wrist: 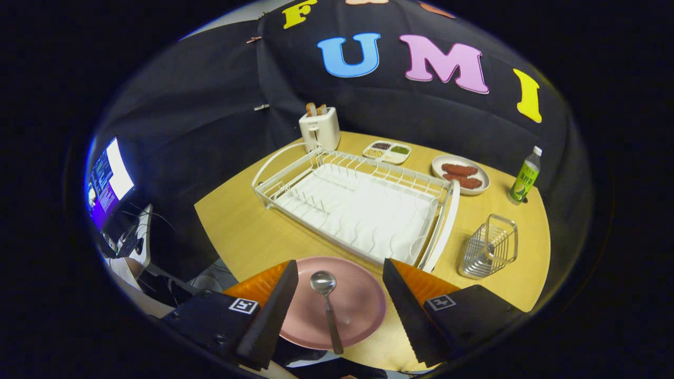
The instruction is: Take the plate from the dish rack, then take the spoon from the basket and place it into the plate.
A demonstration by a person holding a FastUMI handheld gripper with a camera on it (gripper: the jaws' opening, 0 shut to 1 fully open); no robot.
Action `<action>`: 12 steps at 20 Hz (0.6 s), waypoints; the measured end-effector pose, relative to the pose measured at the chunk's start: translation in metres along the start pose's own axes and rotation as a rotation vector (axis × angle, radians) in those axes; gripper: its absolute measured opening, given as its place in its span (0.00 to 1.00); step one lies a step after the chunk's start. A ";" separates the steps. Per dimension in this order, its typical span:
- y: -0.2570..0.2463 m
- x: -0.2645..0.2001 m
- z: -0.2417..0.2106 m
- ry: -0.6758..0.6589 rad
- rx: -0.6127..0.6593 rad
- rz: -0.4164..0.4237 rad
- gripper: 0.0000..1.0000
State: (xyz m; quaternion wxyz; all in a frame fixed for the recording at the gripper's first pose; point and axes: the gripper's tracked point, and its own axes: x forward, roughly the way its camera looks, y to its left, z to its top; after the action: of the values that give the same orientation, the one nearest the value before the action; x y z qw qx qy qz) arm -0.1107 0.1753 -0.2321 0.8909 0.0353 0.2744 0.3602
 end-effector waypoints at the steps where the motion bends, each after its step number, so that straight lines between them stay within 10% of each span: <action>1: -0.005 -0.004 0.015 -0.033 -0.018 -0.015 0.99; 12: -0.062 -0.067 0.176 -0.378 -0.181 -0.181 0.98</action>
State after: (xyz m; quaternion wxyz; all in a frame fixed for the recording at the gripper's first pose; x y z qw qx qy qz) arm -0.0212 0.1088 -0.0683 0.9546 -0.0027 0.0711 0.2891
